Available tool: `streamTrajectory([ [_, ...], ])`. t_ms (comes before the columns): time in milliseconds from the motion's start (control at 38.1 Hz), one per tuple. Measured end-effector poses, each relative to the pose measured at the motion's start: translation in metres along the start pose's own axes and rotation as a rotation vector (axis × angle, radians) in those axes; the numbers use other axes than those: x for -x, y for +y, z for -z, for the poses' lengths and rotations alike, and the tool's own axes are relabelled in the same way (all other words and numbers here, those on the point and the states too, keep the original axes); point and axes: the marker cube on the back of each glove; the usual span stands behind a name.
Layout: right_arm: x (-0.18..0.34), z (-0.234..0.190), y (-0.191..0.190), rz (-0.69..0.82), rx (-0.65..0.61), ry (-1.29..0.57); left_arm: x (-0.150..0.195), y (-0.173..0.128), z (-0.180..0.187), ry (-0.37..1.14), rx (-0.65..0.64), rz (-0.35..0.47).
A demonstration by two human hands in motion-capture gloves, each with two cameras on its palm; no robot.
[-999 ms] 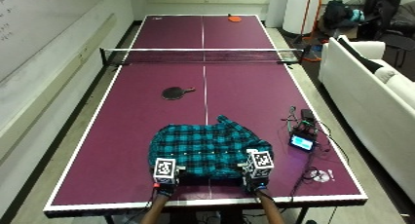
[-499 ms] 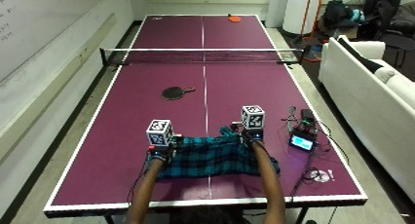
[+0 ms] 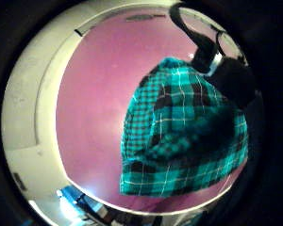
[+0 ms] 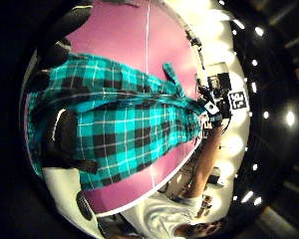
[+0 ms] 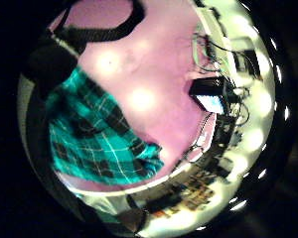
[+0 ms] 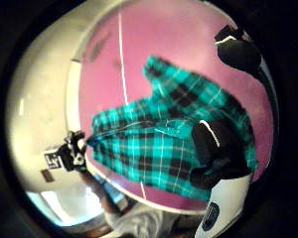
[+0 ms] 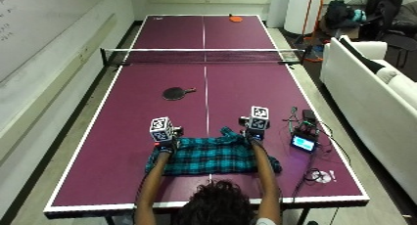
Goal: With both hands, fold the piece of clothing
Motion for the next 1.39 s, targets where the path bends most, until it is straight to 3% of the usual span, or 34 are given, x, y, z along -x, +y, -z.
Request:
streamTrajectory([
  [105,-0.019,-0.002,0.022,-0.056,-0.128,-0.051,0.003,0.020,-0.008,-0.023,0.074,0.011],
  [210,-0.051,-0.023,0.059,-0.168,-0.170,-0.143,0.016,0.047,-0.019,-0.172,0.108,-0.001],
  [368,-0.084,-0.078,0.112,-0.354,-0.049,-0.136,0.035,0.087,-0.052,-0.369,0.222,-0.059],
  [447,-0.088,-0.099,0.116,-0.378,-0.048,-0.085,0.045,0.095,-0.066,-0.434,0.247,-0.060],
  [657,-0.105,-0.107,0.109,-0.452,-0.111,-0.045,0.025,0.092,-0.086,-0.313,0.235,-0.085],
  [762,-0.119,-0.090,0.101,-0.482,-0.194,-0.131,0.002,0.089,-0.090,-0.315,0.214,-0.099],
  [867,-0.126,-0.060,0.092,-0.520,-0.283,-0.336,-0.017,0.083,-0.093,-0.336,0.195,-0.100],
  [999,-0.106,-0.039,0.046,-0.395,-0.439,-0.481,-0.025,0.082,-0.090,-0.283,0.240,-0.058],
  [1130,-0.057,-0.033,-0.014,-0.201,-0.550,-0.364,-0.020,0.082,-0.073,-0.156,0.293,0.047],
  [1209,-0.012,-0.017,-0.014,-0.098,-0.581,-0.219,-0.012,0.082,-0.051,-0.106,0.225,0.074],
  [1314,0.059,-0.008,0.004,0.036,-0.610,-0.076,0.002,0.083,-0.016,-0.184,0.034,0.064],
  [1393,0.111,-0.011,0.022,0.138,-0.609,-0.031,0.011,0.097,0.001,-0.207,0.001,0.088],
])
